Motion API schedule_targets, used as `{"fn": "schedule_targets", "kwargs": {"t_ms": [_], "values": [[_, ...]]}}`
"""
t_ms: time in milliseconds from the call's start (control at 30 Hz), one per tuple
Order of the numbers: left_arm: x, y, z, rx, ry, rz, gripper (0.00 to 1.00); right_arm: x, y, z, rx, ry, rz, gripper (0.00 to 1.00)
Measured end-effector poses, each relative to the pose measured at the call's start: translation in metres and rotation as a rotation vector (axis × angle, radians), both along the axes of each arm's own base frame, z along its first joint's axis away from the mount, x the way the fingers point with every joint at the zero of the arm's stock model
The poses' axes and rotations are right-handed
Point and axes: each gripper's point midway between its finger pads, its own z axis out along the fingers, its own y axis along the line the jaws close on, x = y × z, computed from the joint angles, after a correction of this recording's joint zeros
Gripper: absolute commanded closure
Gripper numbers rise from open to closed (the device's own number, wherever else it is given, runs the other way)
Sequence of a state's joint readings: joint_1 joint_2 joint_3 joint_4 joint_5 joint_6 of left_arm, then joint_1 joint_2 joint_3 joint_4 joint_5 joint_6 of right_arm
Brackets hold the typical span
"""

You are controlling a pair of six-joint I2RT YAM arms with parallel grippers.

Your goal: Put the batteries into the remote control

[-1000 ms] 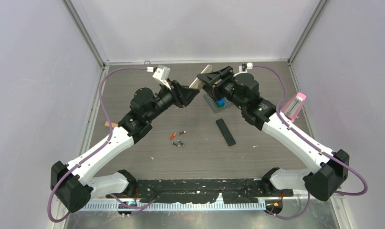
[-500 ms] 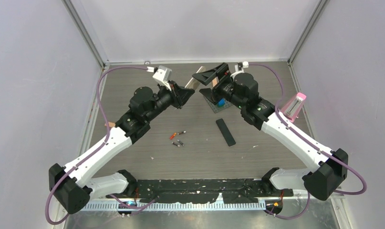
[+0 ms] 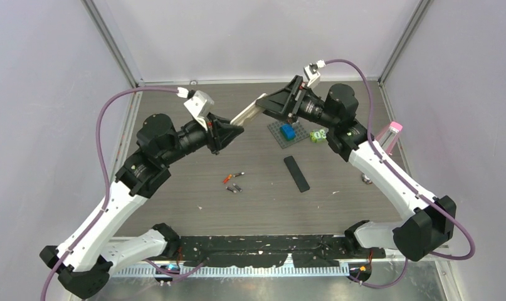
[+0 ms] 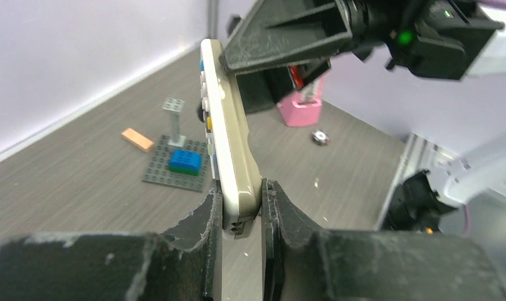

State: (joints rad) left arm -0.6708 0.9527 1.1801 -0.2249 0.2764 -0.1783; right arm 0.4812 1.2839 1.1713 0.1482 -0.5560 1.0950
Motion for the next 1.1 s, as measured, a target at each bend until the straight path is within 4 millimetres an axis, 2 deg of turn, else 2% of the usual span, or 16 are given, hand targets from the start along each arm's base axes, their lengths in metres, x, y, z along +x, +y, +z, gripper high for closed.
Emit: {"fn": "schedule_targets", "kwargs": {"t_ms": [167,300,533,600,700,967,1033,1067,1100], "values": [[-0.019,-0.005,-0.005,0.002,0.056,-0.103,1.0,-0.028,0.005,0.023,-0.024,-0.212,0.149,0.04],[-0.03,-0.006,0.007,-0.062,0.122,-0.158,1.0,-0.049,0.0,0.029,-0.06,-0.351,0.234,0.05],[-0.057,-0.008,0.026,-0.167,0.238,-0.307,1.0,-0.099,-0.012,0.044,-0.093,-0.598,0.379,0.01],[-0.063,-0.007,0.029,-0.184,0.268,-0.345,1.0,-0.109,-0.015,0.049,-0.096,-0.658,0.397,0.07],[-0.069,-0.005,0.034,-0.205,0.298,-0.389,1.0,-0.116,-0.018,0.052,-0.099,-0.707,0.408,0.24],[-0.084,-0.006,0.051,-0.255,0.334,-0.515,1.0,-0.132,-0.02,0.066,-0.051,-0.761,0.463,0.53],[-0.087,-0.006,0.053,-0.255,0.333,-0.542,1.0,-0.134,-0.02,0.069,-0.039,-0.767,0.467,0.63],[-0.088,-0.007,0.053,-0.253,0.332,-0.553,1.0,-0.134,-0.02,0.07,-0.035,-0.768,0.467,0.75],[-0.09,-0.007,0.054,-0.253,0.329,-0.561,1.0,-0.134,-0.02,0.071,-0.031,-0.764,0.468,0.79]]}}
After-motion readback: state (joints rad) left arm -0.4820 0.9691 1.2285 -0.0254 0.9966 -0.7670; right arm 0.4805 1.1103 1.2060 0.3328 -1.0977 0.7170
